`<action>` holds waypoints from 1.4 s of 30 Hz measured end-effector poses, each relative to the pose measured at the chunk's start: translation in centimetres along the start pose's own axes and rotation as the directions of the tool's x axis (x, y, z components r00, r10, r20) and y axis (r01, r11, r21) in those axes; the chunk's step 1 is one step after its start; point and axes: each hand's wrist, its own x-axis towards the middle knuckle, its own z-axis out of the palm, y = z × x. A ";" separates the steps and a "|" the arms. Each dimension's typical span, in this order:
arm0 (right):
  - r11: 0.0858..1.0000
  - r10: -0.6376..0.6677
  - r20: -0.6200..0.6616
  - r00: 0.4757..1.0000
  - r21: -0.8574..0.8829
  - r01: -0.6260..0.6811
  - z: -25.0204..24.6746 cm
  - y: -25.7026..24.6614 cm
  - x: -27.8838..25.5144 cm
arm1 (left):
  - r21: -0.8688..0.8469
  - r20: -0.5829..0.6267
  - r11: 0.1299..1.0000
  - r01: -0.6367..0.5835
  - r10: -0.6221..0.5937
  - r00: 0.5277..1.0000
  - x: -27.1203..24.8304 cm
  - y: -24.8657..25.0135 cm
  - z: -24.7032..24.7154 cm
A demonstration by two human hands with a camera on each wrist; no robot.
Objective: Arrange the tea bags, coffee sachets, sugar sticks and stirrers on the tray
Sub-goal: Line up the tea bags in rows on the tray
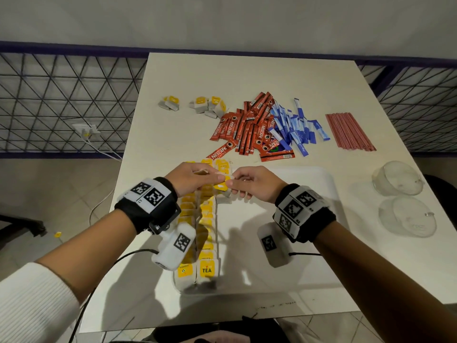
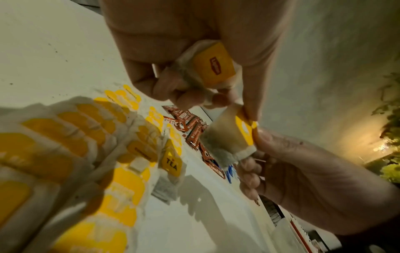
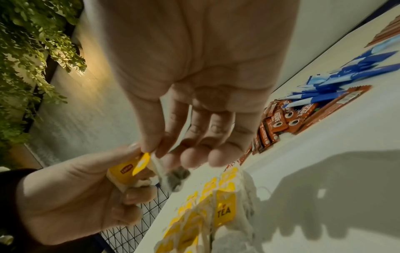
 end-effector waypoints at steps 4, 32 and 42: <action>0.999 0.038 -0.084 0.996 0.040 -0.034 0.7 0.3 0.1 | -0.016 -0.012 1.000 0.025 -0.026 1.000 0.1 -0.3 0.1; 0.988 0.066 -0.221 0.973 0.149 -0.033 2.2 3.1 -0.4 | 0.167 0.131 0.986 -0.015 -0.007 0.991 -0.4 -2.7 1.6; 0.996 0.056 -0.055 0.997 -0.070 -0.060 1.9 3.4 0.3 | 0.318 0.155 0.948 0.014 -0.067 0.986 -1.1 -3.1 1.8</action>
